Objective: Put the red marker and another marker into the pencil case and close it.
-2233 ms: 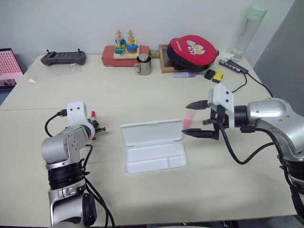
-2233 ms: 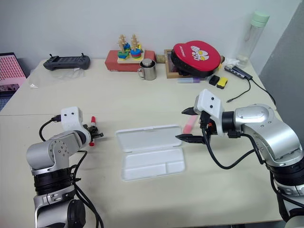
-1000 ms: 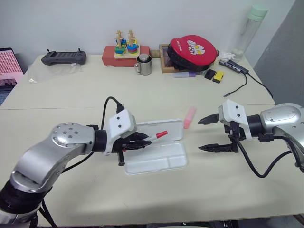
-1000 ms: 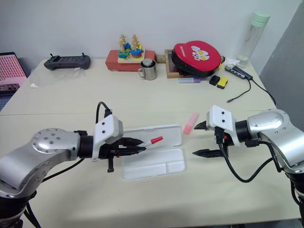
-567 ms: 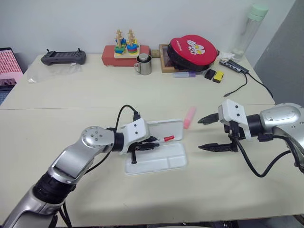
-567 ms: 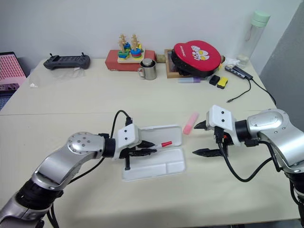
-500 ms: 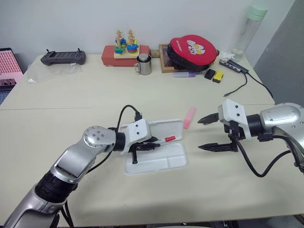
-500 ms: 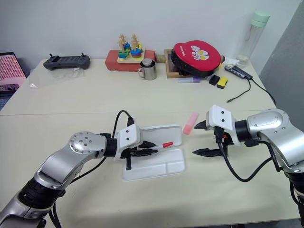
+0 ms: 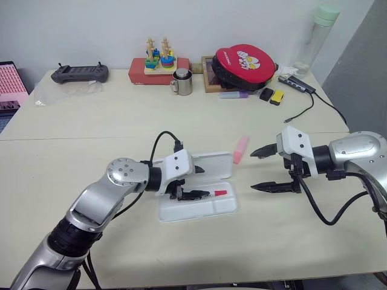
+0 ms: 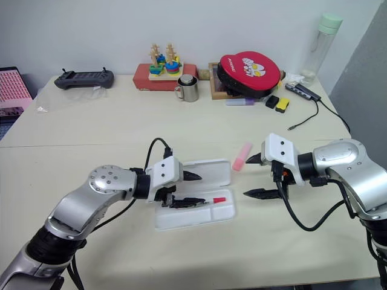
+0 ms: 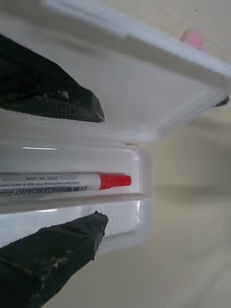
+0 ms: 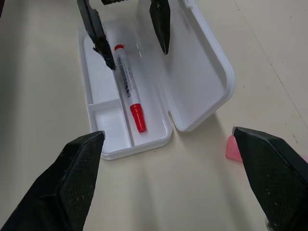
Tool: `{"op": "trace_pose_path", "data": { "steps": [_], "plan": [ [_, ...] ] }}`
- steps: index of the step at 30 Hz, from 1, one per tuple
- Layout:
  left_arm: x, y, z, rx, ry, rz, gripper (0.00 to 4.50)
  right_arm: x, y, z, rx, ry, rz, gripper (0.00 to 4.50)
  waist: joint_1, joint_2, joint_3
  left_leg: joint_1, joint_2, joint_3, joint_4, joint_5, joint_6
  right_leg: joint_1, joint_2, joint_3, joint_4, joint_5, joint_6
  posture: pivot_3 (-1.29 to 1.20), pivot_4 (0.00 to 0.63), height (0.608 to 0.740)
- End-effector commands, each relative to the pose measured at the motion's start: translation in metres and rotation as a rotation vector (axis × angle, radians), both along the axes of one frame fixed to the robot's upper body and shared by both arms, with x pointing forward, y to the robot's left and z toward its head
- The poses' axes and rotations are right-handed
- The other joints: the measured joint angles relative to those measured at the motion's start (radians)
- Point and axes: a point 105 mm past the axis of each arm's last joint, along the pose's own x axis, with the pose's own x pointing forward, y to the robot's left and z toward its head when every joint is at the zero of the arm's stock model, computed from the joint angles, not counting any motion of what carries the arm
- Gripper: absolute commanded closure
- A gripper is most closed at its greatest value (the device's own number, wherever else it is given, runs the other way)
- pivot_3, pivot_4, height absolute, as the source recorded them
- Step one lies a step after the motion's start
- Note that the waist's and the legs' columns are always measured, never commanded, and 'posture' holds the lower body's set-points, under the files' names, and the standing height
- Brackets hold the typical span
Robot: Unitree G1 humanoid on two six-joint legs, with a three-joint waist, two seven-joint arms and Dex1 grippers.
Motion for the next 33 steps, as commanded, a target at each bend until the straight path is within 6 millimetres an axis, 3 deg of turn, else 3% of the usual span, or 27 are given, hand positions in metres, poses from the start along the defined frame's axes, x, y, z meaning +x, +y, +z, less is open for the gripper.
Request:
{"op": "trace_pose_path", "data": {
  "steps": [1, 3, 7, 13, 16, 22, 29, 33],
  "plan": [
    [-0.014, 0.006, 0.027, -0.037, -0.016, -0.036, 0.39, 0.001, 0.001, 0.01, 0.011, -0.042, 0.004, 0.0, -0.001, 0.0, 0.0, 0.0, 0.0, 0.0, 0.0, 0.0, 0.0, 0.0, 0.0, 0.0, 0.0, 0.0, 0.0, 0.0, 0.15, 0.74],
    [-0.02, 0.01, 0.036, -0.051, -0.001, -0.036, 0.04, 0.001, 0.0, 0.01, 0.012, -0.044, -0.001, 0.0, -0.002, 0.0, 0.0, 0.0, 0.0, 0.0, 0.0, 0.0, 0.0, 0.0, 0.0, 0.0, 0.0, 0.0, 0.0, 0.0, 0.15, 0.74],
    [-0.027, 0.024, 0.063, -0.084, 0.01, -0.003, 0.02, 0.004, -0.001, 0.011, 0.016, -0.049, -0.016, 0.0, -0.002, 0.0, 0.0, 0.0, 0.0, 0.0, 0.0, 0.0, 0.0, 0.0, 0.0, 0.0, 0.0, 0.0, 0.0, 0.0, 0.15, 0.74],
    [-0.02, 0.037, 0.096, -0.156, -0.03, 0.103, 0.02, 0.015, -0.003, 0.014, 0.015, -0.088, -0.06, 0.0, -0.002, 0.0, 0.0, 0.0, 0.0, -0.001, 0.0, 0.0, 0.0, 0.0, 0.0, 0.0, 0.001, 0.0, 0.0, 0.0, 0.15, 0.74],
    [-0.006, 0.055, 0.112, -0.134, -0.099, 0.259, 0.02, 0.036, -0.009, 0.019, 0.025, -0.123, -0.169, 0.0, -0.003, 0.0, 0.0, 0.001, 0.0, -0.001, 0.0, 0.0, 0.0, 0.0, 0.0, 0.0, 0.001, 0.0, 0.0, 0.0, 0.15, 0.74],
    [-0.005, 0.081, 0.105, -0.001, -0.117, 0.428, 0.02, 0.06, -0.008, 0.032, 0.119, -0.126, -0.315, 0.0, -0.009, 0.001, 0.0, 0.001, 0.001, 0.0, -0.001, 0.001, -0.001, -0.001, 0.001, 0.001, 0.0, 0.0, 0.0, 0.0, 0.15, 0.74],
    [-0.01, 0.088, 0.105, -0.021, -0.112, 0.472, 0.02, 0.08, -0.002, 0.036, 0.21, -0.052, -0.463, 0.0, -0.006, 0.001, 0.0, -0.001, 0.001, 0.0, -0.001, 0.002, -0.003, -0.002, 0.001, 0.001, 0.0, 0.0, 0.0, 0.0, 0.15, 0.74],
    [-0.009, 0.084, 0.107, -0.036, -0.125, 0.468, 0.02, 0.085, 0.008, 0.026, 0.198, -0.018, -0.497, 0.0, -0.003, 0.001, 0.0, 0.0, 0.001, 0.0, -0.001, 0.001, -0.001, -0.001, 0.001, 0.001, 0.001, 0.0, 0.0, 0.0, 0.15, 0.74]
  ]
}}
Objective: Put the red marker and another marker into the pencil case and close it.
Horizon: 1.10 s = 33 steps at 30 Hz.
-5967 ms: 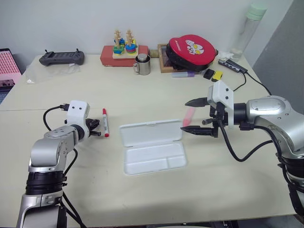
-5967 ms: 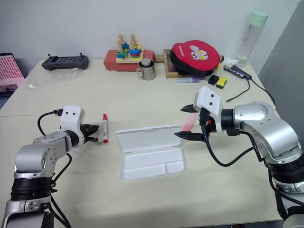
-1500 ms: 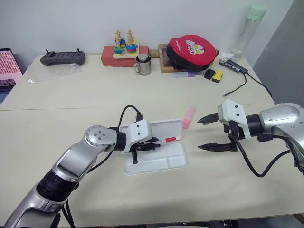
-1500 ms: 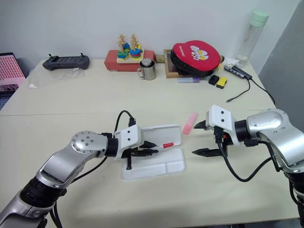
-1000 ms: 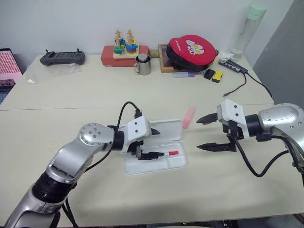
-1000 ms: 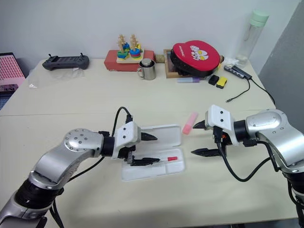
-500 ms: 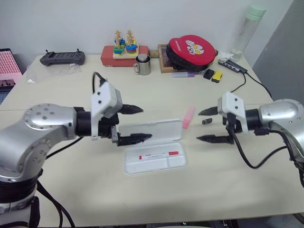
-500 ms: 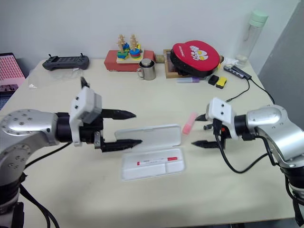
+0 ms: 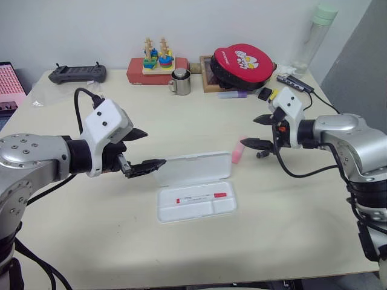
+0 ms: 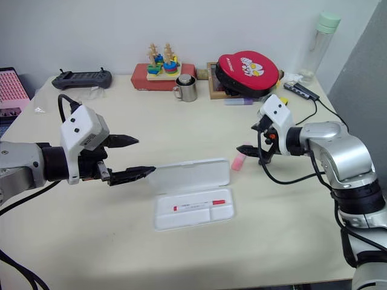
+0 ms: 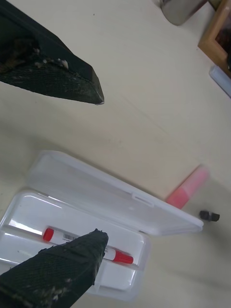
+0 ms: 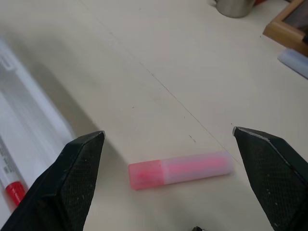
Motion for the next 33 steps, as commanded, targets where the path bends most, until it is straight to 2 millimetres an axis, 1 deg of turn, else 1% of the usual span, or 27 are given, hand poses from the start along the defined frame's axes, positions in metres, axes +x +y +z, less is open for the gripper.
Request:
{"op": "trace_pose_path", "data": {
  "steps": [1, 4, 10, 13, 15, 17, 20, 26, 30, 33],
  "plan": [
    [0.0, -0.003, 0.012, 0.002, -0.065, -0.001, 0.02, 0.01, 0.008, 0.002, 0.004, 0.0, -0.059, 0.0, 0.0, 0.0, 0.0, 0.0, 0.0, 0.0, 0.0, 0.0, 0.0, 0.0, 0.0, 0.0, 0.0, 0.0, 0.0, 0.0, 0.15, 0.74],
    [0.001, -0.004, 0.011, 0.016, -0.075, -0.004, 0.02, 0.021, 0.015, -0.009, 0.013, 0.068, -0.131, 0.0, -0.001, 0.0, 0.0, 0.0, 0.0, 0.001, 0.0, 0.0, 0.0, 0.0, 0.0, 0.001, 0.0, 0.0, 0.0, 0.0, 0.15, 0.74],
    [0.004, -0.005, 0.012, 0.014, -0.082, -0.01, 0.02, 0.037, 0.025, -0.023, -0.008, 0.147, -0.236, 0.0, -0.003, 0.0, 0.0, -0.001, 0.0, 0.001, 0.0, 0.002, -0.003, -0.002, 0.0, 0.002, 0.0, 0.0, 0.0, 0.0, 0.15, 0.74],
    [0.005, -0.005, 0.01, 0.015, -0.084, -0.007, 0.02, 0.049, 0.02, -0.028, -0.02, 0.159, -0.339, 0.0, -0.008, 0.0, 0.0, -0.001, 0.0, 0.002, 0.0, 0.002, -0.003, -0.002, 0.0, 0.002, 0.0, 0.0, 0.0, 0.0, 0.15, 0.74],
    [0.005, -0.004, 0.01, 0.019, -0.087, -0.001, 0.02, 0.057, 0.017, -0.028, -0.008, 0.161, -0.409, 0.0, -0.009, 0.0, 0.0, -0.001, 0.0, 0.002, -0.001, 0.002, -0.003, -0.002, 0.0, 0.002, 0.0, 0.0, 0.0, 0.0, 0.15, 0.74],
    [0.004, -0.004, 0.01, 0.016, -0.088, -0.003, 0.02, 0.061, 0.017, -0.027, 0.016, 0.178, -0.451, 0.0, -0.009, 0.0, 0.0, -0.001, 0.0, 0.002, 0.0, 0.002, -0.003, -0.003, 0.0, 0.002, 0.0, 0.0, 0.0, 0.0, 0.15, 0.74],
    [0.004, -0.005, 0.009, 0.019, -0.088, -0.001, 0.02, 0.062, 0.018, -0.032, 0.053, 0.237, -0.514, 0.0, -0.012, 0.0, 0.0, -0.001, 0.0, 0.003, -0.001, 0.002, -0.003, -0.004, 0.0, 0.003, 0.001, 0.0, 0.0, 0.0, 0.15, 0.74],
    [0.005, -0.005, 0.009, 0.018, -0.089, 0.002, 0.02, 0.06, 0.018, -0.035, 0.088, 0.293, -0.571, 0.0, -0.016, 0.0, 0.0, -0.001, 0.0, 0.006, -0.001, 0.002, -0.003, -0.007, 0.0, 0.006, 0.004, 0.0, 0.0, 0.0, 0.15, 0.74],
    [0.005, -0.007, 0.007, 0.019, -0.089, 0.0, 0.02, 0.055, 0.022, -0.044, 0.106, 0.357, -0.606, 0.0, -0.023, 0.0, 0.0, -0.002, -0.001, 0.013, 0.0, 0.0, 0.001, -0.016, 0.001, 0.016, 0.014, 0.0, 0.0, 0.0, 0.15, 0.74],
    [0.005, -0.007, 0.008, 0.017, -0.09, 0.0, 0.02, 0.054, 0.022, -0.053, 0.104, 0.39, -0.644, 0.0, -0.027, 0.0, 0.0, -0.001, -0.001, 0.014, 0.0, 0.0, 0.002, -0.017, 0.003, 0.018, 0.016, 0.0, -0.001, 0.0, 0.15, 0.74]
  ]
}}
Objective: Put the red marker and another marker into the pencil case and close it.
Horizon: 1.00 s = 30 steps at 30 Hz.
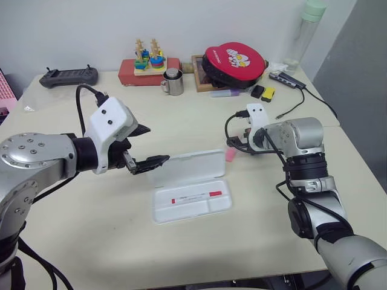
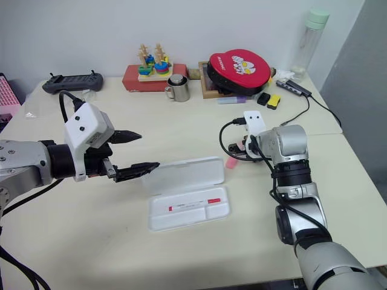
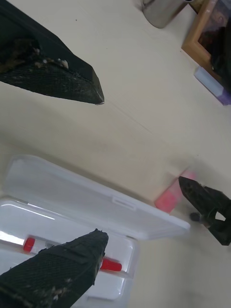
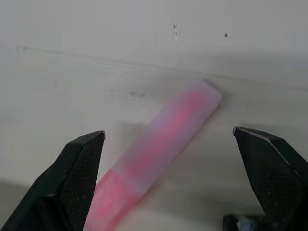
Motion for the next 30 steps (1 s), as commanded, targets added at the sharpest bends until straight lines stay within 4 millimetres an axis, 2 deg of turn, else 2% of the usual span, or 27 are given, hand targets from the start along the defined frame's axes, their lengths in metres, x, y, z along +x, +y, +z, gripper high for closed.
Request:
{"op": "trace_pose_path", "data": {
  "steps": [1, 11, 20, 24, 27, 30],
  "plan": [
    [-0.001, -0.003, 0.007, 0.01, -0.048, -0.005, 0.02, 0.001, 0.001, 0.003, 0.017, -0.008, -0.038, 0.0, -0.004, 0.0, 0.0, 0.0, 0.0, 0.0, 0.0, 0.0, 0.0, 0.0, 0.0, 0.001, 0.0, 0.0, 0.0, 0.0, 0.15, 0.74],
    [0.0, -0.004, 0.008, 0.007, -0.057, -0.002, 0.02, 0.007, 0.031, -0.014, 0.008, -0.003, 0.003, 0.0, -0.023, -0.001, -0.001, 0.001, 0.001, 0.001, 0.0, 0.0, 0.001, 0.0, 0.002, 0.003, 0.0, 0.001, -0.001, 0.0, 0.15, 0.74],
    [0.001, -0.006, 0.008, 0.001, -0.063, 0.002, 0.02, 0.015, 0.03, -0.034, -0.098, -0.031, -0.013, 0.0, -0.031, -0.002, -0.001, 0.004, 0.007, 0.005, 0.0, 0.001, 0.002, 0.001, 0.007, 0.004, 0.0, 0.007, -0.005, 0.0, 0.15, 0.74],
    [0.001, -0.006, 0.008, -0.003, -0.066, 0.002, 0.02, 0.013, 0.033, -0.036, -0.134, -0.043, 0.017, 0.0, -0.029, -0.002, -0.002, 0.004, 0.01, 0.006, 0.001, 0.003, 0.002, 0.001, 0.01, 0.004, 0.0, 0.01, -0.006, 0.0, 0.15, 0.74],
    [0.001, -0.006, 0.008, -0.005, -0.068, 0.001, 0.0, 0.012, 0.034, -0.036, -0.157, -0.062, 0.033, 0.54, -0.028, -0.002, -0.002, 0.004, 0.013, 0.006, 0.001, 0.003, 0.003, 0.001, 0.014, 0.004, 0.0, 0.011, -0.008, 0.0, 0.15, 0.74],
    [0.002, -0.006, 0.008, -0.005, -0.069, 0.001, 0.0, 0.012, 0.035, -0.036, -0.16, -0.065, 0.032, 1.31, -0.028, -0.002, -0.002, 0.005, 0.015, 0.006, 0.001, 0.003, 0.003, 0.001, 0.016, 0.004, 0.0, 0.011, -0.008, 0.0, 0.15, 0.74]
  ]
}}
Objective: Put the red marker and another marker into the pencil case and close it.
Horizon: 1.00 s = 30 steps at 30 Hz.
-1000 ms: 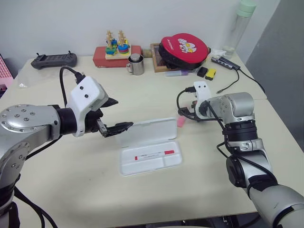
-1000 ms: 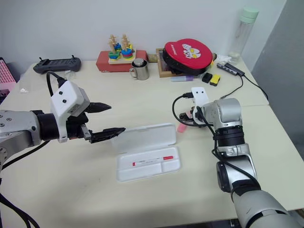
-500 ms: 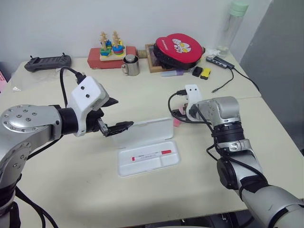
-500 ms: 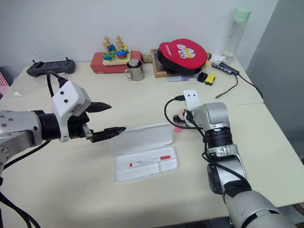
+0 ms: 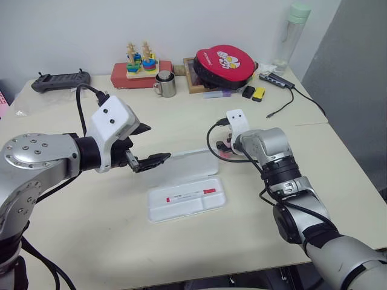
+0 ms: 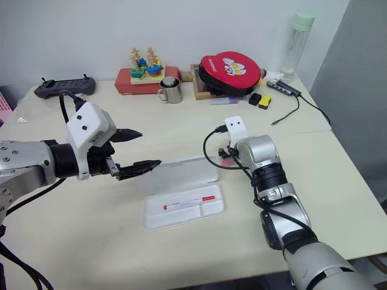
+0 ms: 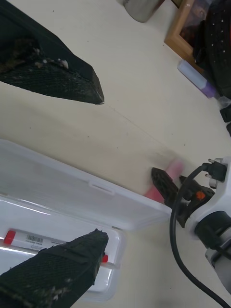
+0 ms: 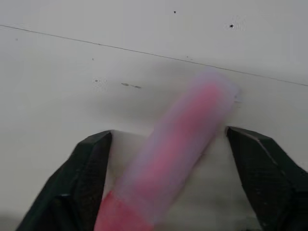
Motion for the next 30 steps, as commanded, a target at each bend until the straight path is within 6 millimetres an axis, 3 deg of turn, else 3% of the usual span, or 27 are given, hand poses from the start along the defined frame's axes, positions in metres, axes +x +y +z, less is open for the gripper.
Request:
{"op": "trace_pose_path", "data": {
  "steps": [1, 12, 16, 25, 30],
  "plan": [
    [-0.001, -0.005, 0.008, 0.005, -0.05, -0.021, 0.0, -0.004, 0.0, -0.008, -0.012, 0.021, 0.005, 1.53, 0.0, 0.0, 0.0, 0.0, 0.001, 0.0, 0.0, 0.0, 0.0, 0.0, 0.001, 0.0, 0.0, 0.0, 0.0, 0.0, 0.15, 0.74],
    [0.0, -0.007, 0.007, 0.0, -0.052, -0.029, 0.0, 0.0, 0.008, 0.009, -0.004, -0.062, 0.034, 4.09, 0.0, 0.0, 0.0, -0.001, 0.002, 0.0, -0.001, 0.0, 0.0, -0.001, 0.002, 0.0, -0.001, 0.0, 0.0, 0.0, 0.15, 0.74],
    [0.001, -0.006, 0.007, -0.001, -0.054, -0.028, 0.0, 0.001, 0.01, 0.015, 0.006, -0.089, 0.047, 4.07, 0.0, 0.0, 0.0, -0.001, 0.002, 0.0, -0.001, 0.0, 0.0, -0.001, 0.002, 0.001, -0.001, 0.0, 0.0, 0.0, 0.15, 0.74],
    [0.001, -0.007, 0.007, -0.007, -0.055, -0.03, 0.0, 0.012, 0.006, 0.061, 0.059, -0.272, 0.058, 4.07, 0.001, 0.001, 0.001, -0.002, 0.002, 0.001, -0.001, 0.0, 0.0, -0.003, 0.002, 0.001, -0.002, 0.0, 0.0, 0.0, 0.15, 0.74],
    [0.001, -0.007, 0.007, -0.007, -0.053, -0.03, 0.0, 0.003, 0.011, 0.083, 0.061, -0.359, 0.193, 4.07, 0.002, 0.001, 0.001, -0.003, 0.002, 0.001, -0.001, 0.0, 0.0, -0.003, 0.002, 0.001, -0.002, 0.0, 0.0, 0.0, 0.15, 0.74]
  ]
}}
